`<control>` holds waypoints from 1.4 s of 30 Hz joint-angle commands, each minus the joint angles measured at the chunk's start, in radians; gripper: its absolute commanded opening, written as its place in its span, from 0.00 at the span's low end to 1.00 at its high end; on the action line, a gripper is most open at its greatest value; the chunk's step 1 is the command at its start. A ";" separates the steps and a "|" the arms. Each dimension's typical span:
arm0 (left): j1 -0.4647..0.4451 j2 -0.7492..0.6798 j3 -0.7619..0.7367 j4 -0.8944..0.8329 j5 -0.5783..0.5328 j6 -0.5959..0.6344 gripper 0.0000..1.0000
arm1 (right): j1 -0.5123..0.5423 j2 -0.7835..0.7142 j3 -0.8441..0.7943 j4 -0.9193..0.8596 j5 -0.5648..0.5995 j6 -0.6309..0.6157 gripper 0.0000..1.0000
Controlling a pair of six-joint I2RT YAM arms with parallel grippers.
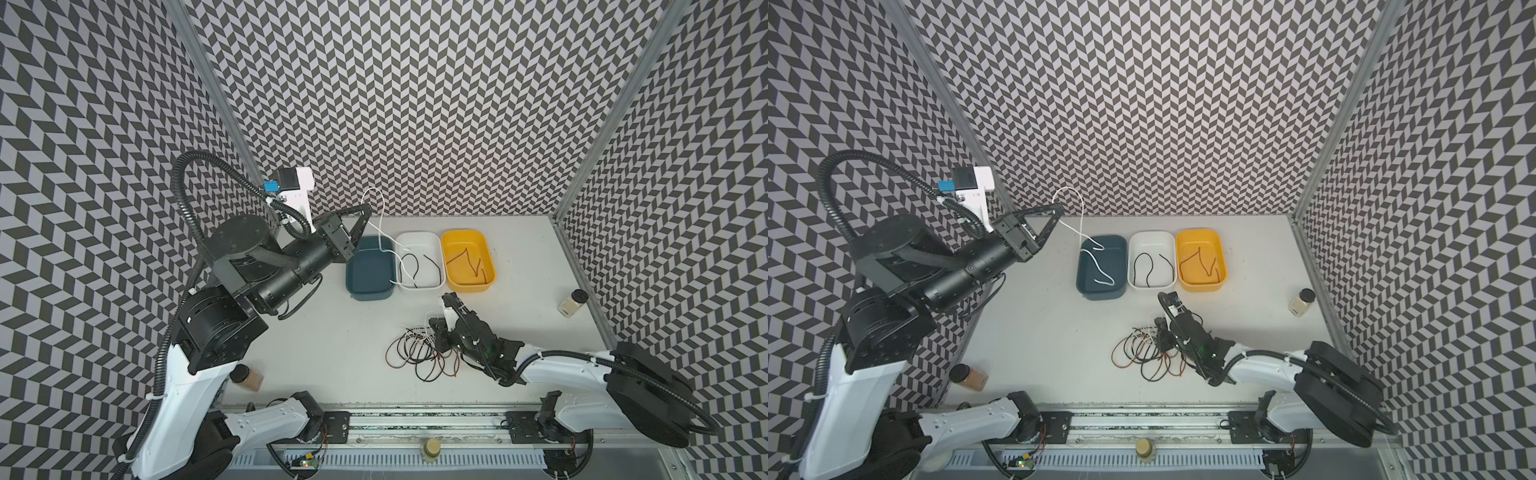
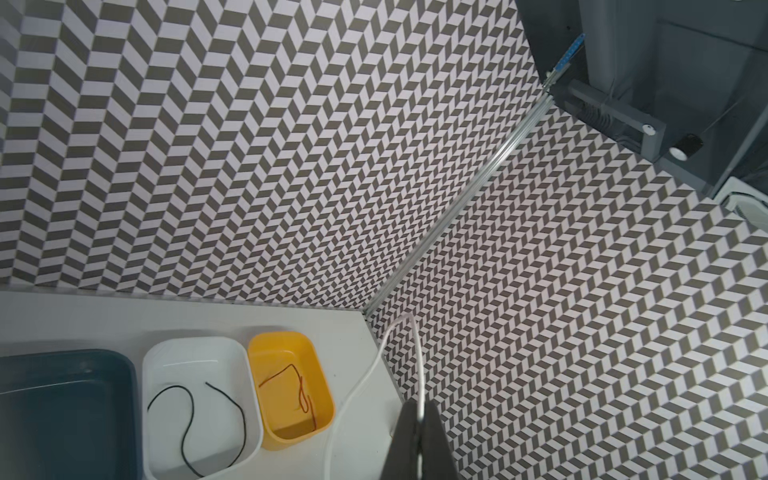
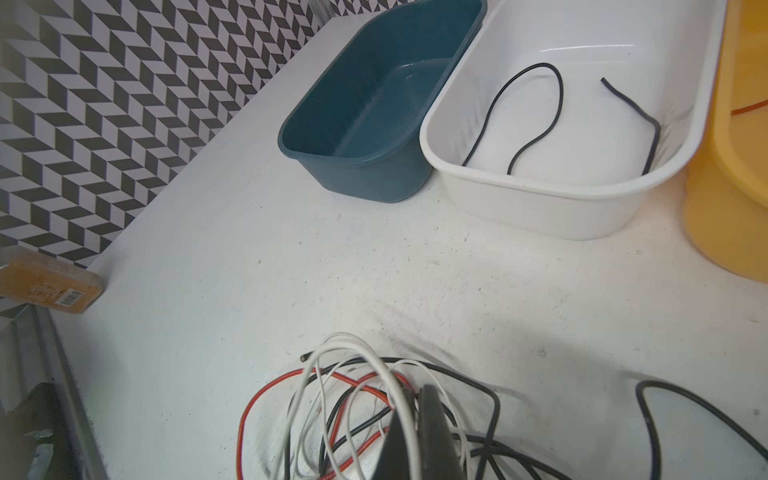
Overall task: Untangle the cables
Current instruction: 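Carry the white wire over the teal bin with the left gripper, then lower the white wire into the teal bin with the left gripper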
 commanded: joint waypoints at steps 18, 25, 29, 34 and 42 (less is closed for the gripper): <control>0.334 0.049 -0.338 0.159 0.185 0.065 0.00 | 0.002 -0.442 0.235 -0.560 0.080 -0.182 0.00; 0.380 0.064 -0.494 0.245 0.179 0.064 0.00 | 0.002 -0.493 0.324 -0.690 0.030 -0.231 0.00; 0.388 0.095 -0.565 0.283 0.172 0.071 0.00 | 0.002 -0.511 0.356 -0.744 0.002 -0.235 0.00; 0.395 0.142 -0.630 0.328 0.163 0.081 0.00 | 0.003 -0.527 0.369 -0.784 -0.025 -0.243 0.00; 0.397 0.219 -0.699 0.376 0.135 0.101 0.00 | 0.003 -0.542 0.425 -0.860 -0.074 -0.264 0.00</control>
